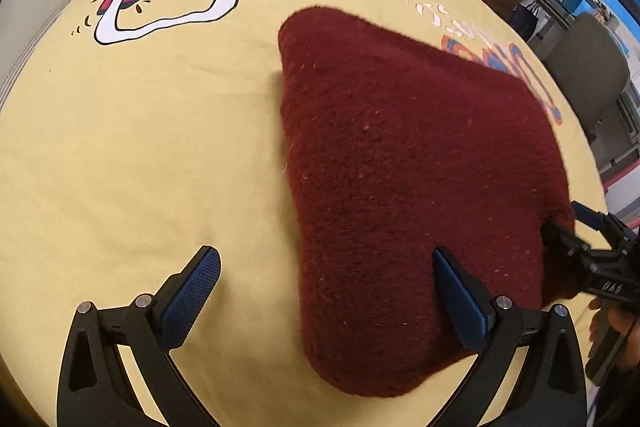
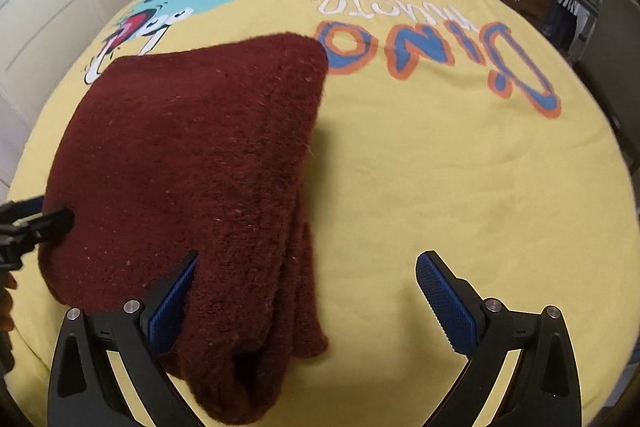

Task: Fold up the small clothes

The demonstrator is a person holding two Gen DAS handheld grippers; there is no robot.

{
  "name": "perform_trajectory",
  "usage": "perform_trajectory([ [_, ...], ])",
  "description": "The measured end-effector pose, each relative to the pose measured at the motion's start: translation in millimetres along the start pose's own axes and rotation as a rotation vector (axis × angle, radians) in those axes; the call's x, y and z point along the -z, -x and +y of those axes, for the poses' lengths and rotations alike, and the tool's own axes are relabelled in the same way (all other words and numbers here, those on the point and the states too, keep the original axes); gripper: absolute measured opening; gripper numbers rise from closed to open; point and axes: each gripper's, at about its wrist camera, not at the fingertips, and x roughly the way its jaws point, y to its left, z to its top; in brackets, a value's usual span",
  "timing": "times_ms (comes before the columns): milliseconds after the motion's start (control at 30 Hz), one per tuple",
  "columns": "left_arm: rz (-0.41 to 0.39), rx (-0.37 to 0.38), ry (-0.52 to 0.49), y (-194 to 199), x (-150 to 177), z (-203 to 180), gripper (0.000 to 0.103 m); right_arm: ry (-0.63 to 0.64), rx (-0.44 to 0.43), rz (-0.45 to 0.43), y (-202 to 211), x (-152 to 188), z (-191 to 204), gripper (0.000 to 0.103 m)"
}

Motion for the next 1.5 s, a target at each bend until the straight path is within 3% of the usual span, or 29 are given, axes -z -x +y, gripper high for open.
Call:
perform_trajectory([
  [300,-0.045,-0.020,-0.007,8,6,-2,0.102,-0.009,0.002,-0.018,14,1,2,0.103],
  [567,-0.135,-0.045,0.011,81,15,-13,0.102,0.023,0.018,-0.115,86,6,12,0.103],
  [767,-0.190,-0.145,-0.023,135,35,-24,0.102,0.050,0.086,-0.152,145,24,12,0.103],
  [1067,-0.197,-0.193,-0.007,178,85,-19,0.102,0.021,0.112,-0.195,210,72,3,0.103],
  [1500,-0.184,-0.230,0.025,191,112,-13,0.102,0.009,0.130,-0.193,230,99,0,0.103],
])
